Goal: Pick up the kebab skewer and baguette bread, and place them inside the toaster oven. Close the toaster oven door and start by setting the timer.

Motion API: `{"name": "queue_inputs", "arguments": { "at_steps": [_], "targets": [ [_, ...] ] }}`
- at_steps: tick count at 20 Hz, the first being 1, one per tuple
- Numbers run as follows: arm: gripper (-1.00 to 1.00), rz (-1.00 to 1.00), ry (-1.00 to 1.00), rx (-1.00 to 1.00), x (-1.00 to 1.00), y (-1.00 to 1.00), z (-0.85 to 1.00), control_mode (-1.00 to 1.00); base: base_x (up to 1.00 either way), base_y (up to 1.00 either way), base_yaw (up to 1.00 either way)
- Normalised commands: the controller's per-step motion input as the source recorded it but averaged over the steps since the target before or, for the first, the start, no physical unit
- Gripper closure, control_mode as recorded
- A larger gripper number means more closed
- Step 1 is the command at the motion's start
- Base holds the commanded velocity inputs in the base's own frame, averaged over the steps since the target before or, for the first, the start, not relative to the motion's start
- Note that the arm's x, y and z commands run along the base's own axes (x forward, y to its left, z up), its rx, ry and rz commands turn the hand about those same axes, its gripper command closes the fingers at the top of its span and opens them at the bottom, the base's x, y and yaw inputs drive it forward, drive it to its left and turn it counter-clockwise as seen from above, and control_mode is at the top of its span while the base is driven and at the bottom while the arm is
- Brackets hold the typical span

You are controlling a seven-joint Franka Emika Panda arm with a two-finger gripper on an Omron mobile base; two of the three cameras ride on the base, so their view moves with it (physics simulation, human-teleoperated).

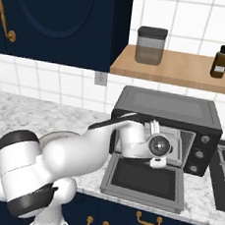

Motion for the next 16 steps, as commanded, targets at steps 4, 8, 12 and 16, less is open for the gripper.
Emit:
{"name": "queue_inputs", "arguments": {
  "at_steps": [4,8,12,16],
  "targets": [
    [-1.0,0.0,0.0,0.0,-0.19,0.0,-0.34,-1.0,0.0,0.0,0.0],
    [-1.0,0.0,0.0,0.0,-0.21,0.0,-0.34,-1.0,0.0,0.0,0.0],
    [-1.0,0.0,0.0,0.02,-0.36,-0.03,-0.35,-1.0,0.0,0.0,0.0],
    [-1.0,0.0,0.0,0.02,-0.11,-0.06,-0.03,-1.0,0.0,0.0,0.0]
  ]
}}
